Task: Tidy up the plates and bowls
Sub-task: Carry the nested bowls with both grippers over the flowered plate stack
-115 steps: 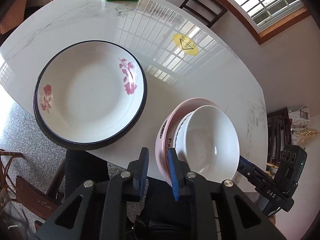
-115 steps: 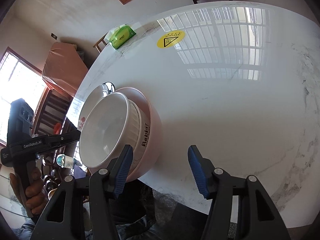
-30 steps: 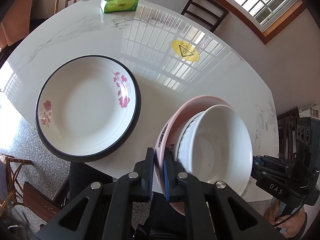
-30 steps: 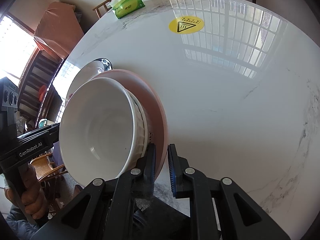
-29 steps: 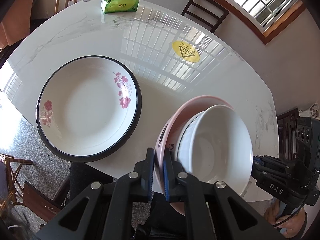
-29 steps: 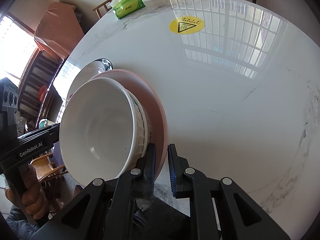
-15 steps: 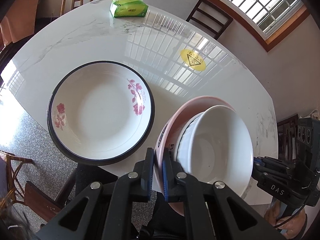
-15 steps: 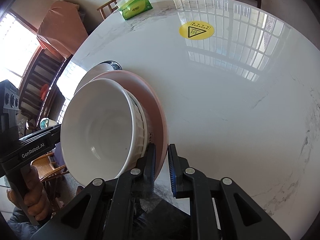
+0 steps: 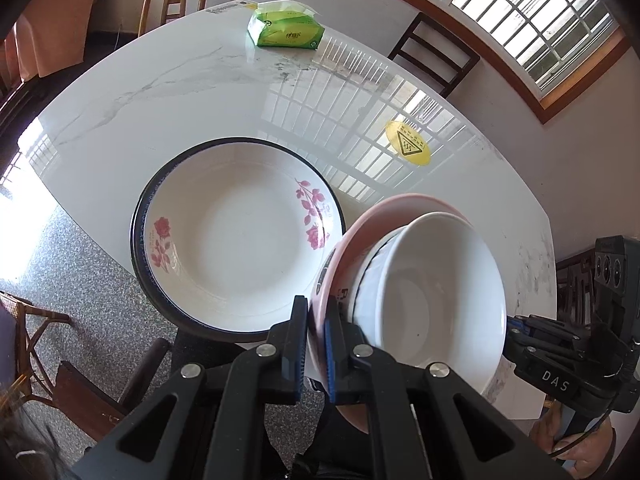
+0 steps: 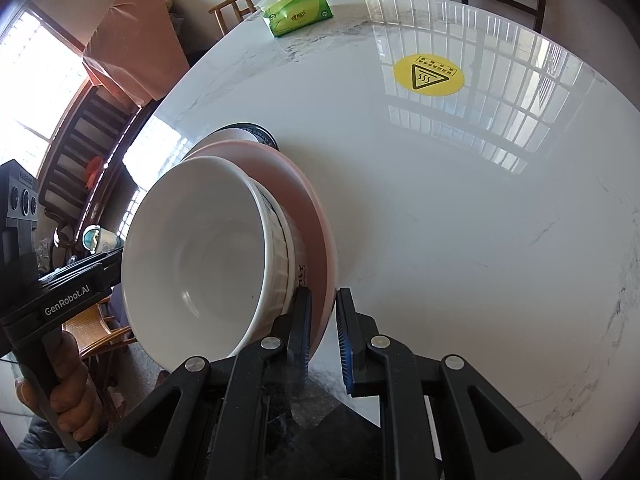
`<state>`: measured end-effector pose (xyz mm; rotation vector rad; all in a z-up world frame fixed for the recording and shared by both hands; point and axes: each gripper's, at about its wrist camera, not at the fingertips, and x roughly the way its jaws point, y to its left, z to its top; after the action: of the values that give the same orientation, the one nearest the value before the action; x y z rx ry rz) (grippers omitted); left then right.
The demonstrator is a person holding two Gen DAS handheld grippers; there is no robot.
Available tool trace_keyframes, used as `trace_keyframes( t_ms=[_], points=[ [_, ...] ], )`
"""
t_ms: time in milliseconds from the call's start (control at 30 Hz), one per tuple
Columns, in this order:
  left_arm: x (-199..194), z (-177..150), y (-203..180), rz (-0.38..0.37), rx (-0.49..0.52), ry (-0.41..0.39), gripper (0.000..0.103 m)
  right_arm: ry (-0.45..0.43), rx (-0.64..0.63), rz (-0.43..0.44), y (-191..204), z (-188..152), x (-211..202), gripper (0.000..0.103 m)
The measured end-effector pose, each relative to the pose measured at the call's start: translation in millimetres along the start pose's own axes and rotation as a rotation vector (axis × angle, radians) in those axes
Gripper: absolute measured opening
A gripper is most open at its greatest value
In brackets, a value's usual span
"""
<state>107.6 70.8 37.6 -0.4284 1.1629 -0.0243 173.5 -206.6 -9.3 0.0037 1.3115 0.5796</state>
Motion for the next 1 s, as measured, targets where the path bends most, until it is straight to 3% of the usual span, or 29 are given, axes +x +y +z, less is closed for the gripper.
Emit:
trace_keyframes(
  t_ms=[1000],
  points=[
    [-18,17,54,0.008,-0.086,-0.033,0.006,0.031,-0.077,0.013,48,32,17,0.015]
  ],
)
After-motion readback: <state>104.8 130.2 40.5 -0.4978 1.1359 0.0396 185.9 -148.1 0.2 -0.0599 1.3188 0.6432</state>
